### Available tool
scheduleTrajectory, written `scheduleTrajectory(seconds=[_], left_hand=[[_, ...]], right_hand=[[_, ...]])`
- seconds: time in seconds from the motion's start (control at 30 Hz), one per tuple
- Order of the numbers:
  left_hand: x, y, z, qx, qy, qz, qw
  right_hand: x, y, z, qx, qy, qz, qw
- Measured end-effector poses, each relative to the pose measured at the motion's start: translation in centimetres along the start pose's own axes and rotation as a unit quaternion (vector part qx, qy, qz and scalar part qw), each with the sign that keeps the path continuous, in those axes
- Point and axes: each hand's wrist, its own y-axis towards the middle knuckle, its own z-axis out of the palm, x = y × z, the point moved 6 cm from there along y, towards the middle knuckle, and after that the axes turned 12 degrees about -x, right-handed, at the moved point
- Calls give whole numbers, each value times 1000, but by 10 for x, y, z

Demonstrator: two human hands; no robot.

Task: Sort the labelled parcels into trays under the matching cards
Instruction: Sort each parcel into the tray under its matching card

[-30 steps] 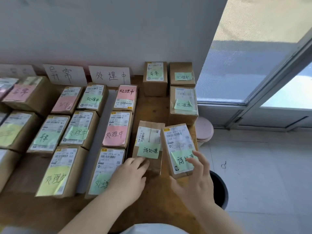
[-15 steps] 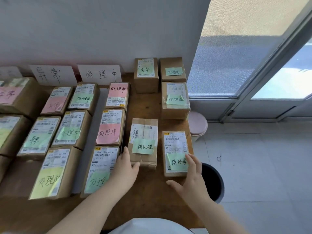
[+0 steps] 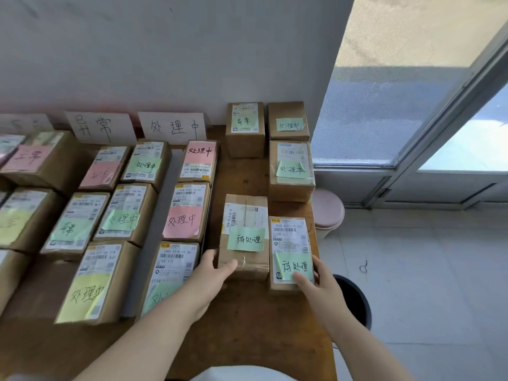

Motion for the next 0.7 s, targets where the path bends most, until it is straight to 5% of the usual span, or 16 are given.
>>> scheduleTrajectory(seconds=[0.3, 0.7], left_hand=[[-23, -28, -32, 5, -95, 65, 993], [-55, -61, -144, -16, -75, 216, 973]], right_hand=[[31, -14, -15, 76, 255, 30, 963], [123, -89, 35, 20, 275, -127, 953]])
